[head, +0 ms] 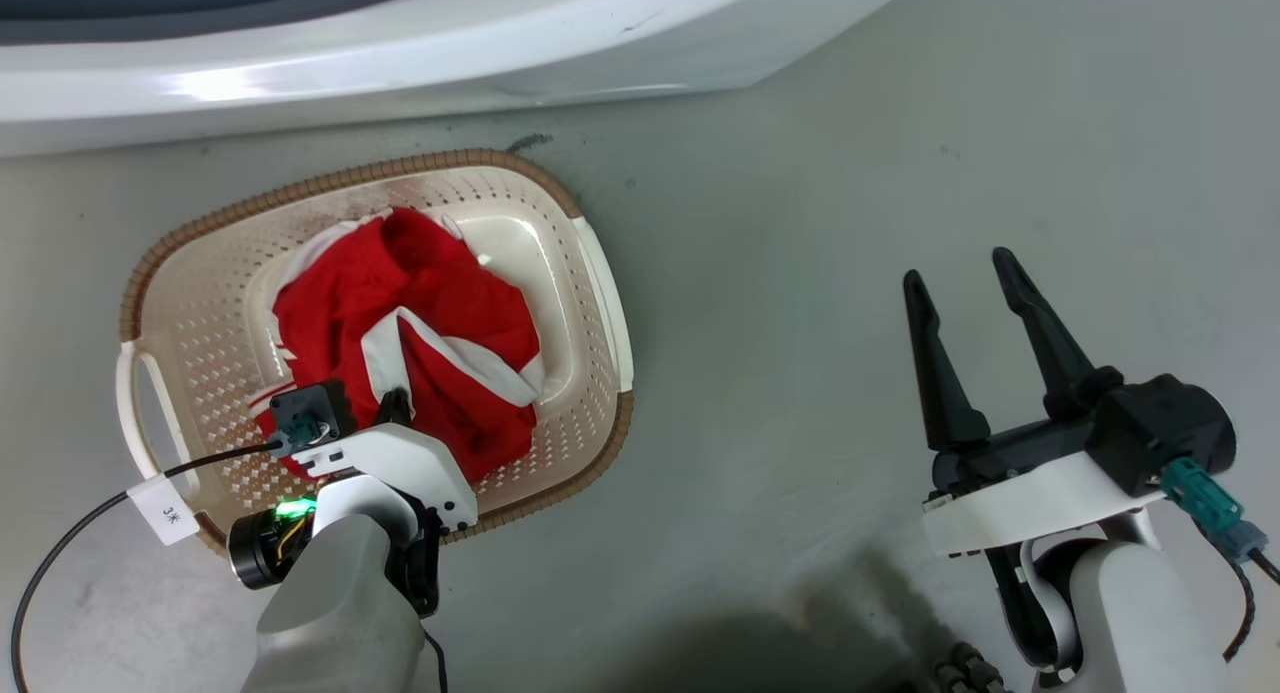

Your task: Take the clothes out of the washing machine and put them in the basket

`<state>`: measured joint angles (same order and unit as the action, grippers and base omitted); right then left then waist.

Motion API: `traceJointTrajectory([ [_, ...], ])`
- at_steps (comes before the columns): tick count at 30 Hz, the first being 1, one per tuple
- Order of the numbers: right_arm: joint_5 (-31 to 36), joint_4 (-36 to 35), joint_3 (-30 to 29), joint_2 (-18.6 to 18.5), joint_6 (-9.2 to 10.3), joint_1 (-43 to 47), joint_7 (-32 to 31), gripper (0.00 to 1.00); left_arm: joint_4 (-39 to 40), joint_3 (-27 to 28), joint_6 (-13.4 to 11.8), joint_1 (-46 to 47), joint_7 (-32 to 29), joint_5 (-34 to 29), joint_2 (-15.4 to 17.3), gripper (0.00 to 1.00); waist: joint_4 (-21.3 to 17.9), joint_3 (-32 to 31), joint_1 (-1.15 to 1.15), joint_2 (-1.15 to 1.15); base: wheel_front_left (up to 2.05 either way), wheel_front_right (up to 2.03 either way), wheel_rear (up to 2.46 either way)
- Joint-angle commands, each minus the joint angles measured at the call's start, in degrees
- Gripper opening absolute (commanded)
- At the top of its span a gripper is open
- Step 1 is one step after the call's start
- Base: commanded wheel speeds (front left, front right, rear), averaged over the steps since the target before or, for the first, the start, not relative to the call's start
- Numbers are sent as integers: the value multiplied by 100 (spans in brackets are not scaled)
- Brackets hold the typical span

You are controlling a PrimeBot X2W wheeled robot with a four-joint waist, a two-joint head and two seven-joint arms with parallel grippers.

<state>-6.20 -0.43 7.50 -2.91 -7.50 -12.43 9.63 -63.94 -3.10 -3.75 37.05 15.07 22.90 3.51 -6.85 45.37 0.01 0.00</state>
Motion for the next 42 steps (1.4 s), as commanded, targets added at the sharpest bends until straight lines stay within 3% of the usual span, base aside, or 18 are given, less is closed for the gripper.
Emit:
traceJointTrajectory([
  [1, 31, 6, 24, 5, 2, -89, 46, 100, -60, 20, 0, 90, 13, -22, 30, 48, 14, -85, -1, 0, 0, 0, 0],
  [2, 9, 38, 39, 3, 2, -92, 53, 100, -123, 13, 0, 109, 14, -63, 33, 100, 22, -165, -1, 0, 0, 0, 0],
  [11, -112, 451, 111, 2, 3, 86, 140, 100, -330, 166, 135, -456, 14, -60, 60, 100, -13, -1546, -1, 0, 0, 0, 0],
  [19, -44, 708, 60, 2, 3, 451, 46, 100, 270, 312, 212, -1228, 14, -263, 172, 100, 35, -2800, -1, 0, 0, 0, 0],
  [32, 127, 581, -347, 2, 2, 1042, -247, 100, 2669, 636, 373, -2508, 15, -923, 33, 100, 432, -4053, -1, 0, 0, 0, 0],
  [42, 288, 369, -629, 2, 3, 1407, -469, 100, 4890, 378, 472, -3342, 14, -1461, -47, 100, 618, -4619, -1, 0, 0, 0, 0],
])
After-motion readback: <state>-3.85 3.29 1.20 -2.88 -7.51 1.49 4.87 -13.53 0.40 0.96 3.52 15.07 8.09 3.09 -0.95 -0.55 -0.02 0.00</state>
